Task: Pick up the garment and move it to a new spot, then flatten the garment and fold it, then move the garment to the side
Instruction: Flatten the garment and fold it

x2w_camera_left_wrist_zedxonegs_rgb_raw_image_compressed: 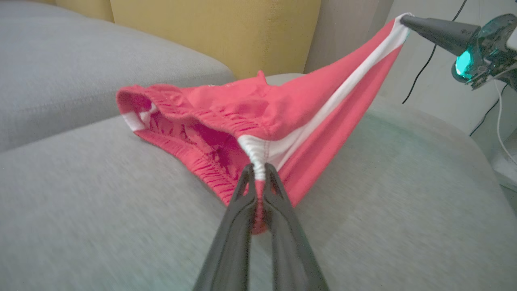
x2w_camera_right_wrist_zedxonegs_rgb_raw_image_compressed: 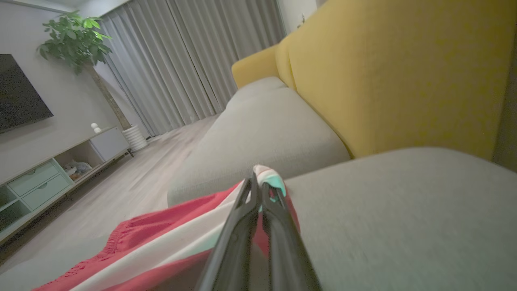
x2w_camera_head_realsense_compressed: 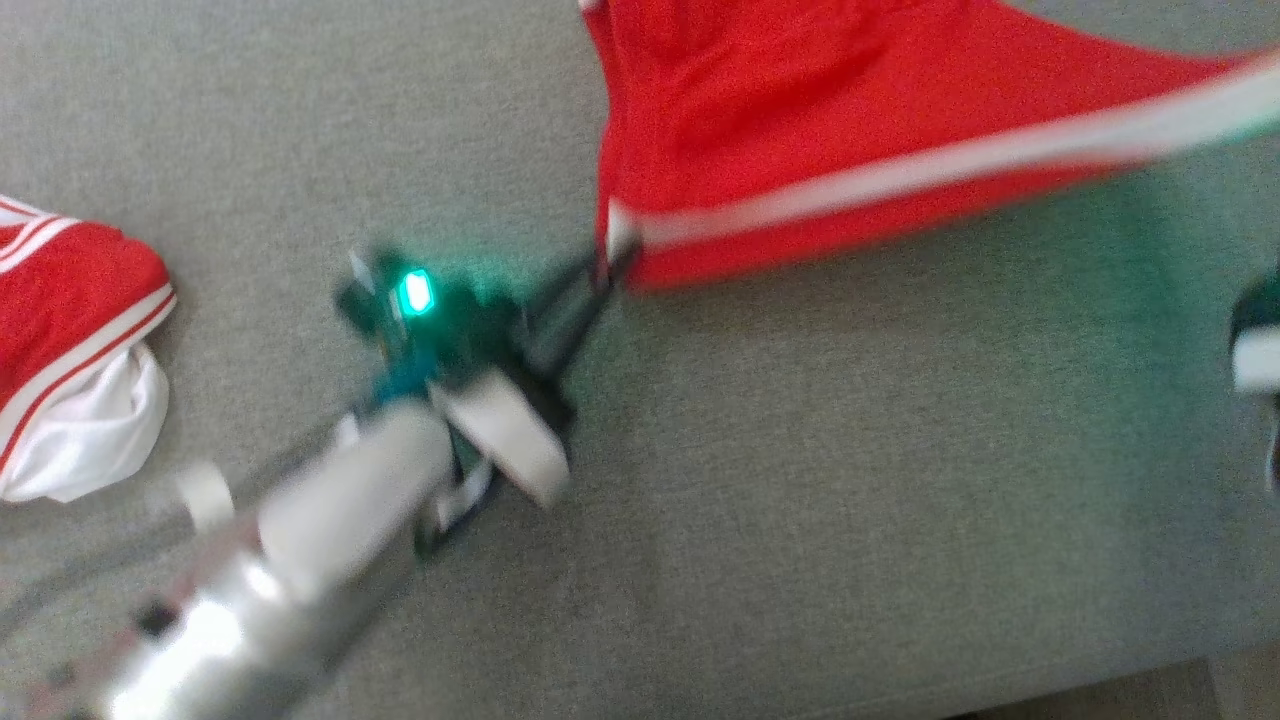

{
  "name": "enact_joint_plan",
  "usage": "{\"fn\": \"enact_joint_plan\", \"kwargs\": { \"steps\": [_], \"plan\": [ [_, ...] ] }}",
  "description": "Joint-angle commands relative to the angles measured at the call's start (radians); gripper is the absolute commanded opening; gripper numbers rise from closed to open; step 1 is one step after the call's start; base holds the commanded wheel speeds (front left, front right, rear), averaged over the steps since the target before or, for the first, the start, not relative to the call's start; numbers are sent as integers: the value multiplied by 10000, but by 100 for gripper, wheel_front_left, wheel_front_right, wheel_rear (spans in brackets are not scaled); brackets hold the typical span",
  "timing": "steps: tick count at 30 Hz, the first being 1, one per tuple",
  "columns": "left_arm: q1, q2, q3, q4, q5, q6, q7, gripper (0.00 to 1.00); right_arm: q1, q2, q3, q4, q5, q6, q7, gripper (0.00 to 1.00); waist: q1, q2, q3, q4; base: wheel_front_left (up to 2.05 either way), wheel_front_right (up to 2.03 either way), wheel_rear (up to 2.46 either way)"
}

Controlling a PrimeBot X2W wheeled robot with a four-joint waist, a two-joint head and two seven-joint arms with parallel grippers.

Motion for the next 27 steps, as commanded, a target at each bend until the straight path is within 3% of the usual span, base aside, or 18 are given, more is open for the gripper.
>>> {"fn": "enact_joint_plan", "kwargs": {
  "steps": [1,10,14,20,27],
  "plan": [
    [956,390,560,-865,275,460,-77,0,1199,-198,-372,-726,-102,67,-60,0,1,0,-275,-131,0,0,0],
    [4345,1008,843,-3007,1021,1789,-80,0,4923,-460,-1482,-2771,-24,67,47,0,1,0,-690,-116,0,0,0],
    [4949,1134,1096,-3952,679,2015,-80,0,5420,-408,-2252,-3535,-116,67,472,0,1,0,-754,35,0,0,0],
    [3939,441,1753,-4359,-58,1793,61,0,3631,-112,-2259,-3086,-556,67,1753,0,1,0,-408,441,0,0,0],
    [2139,-596,2194,-3419,-567,1565,684,0,260,-392,-1492,-1336,-1265,67,3304,0,1,0,218,1145,0,0,0]
  ]
}}
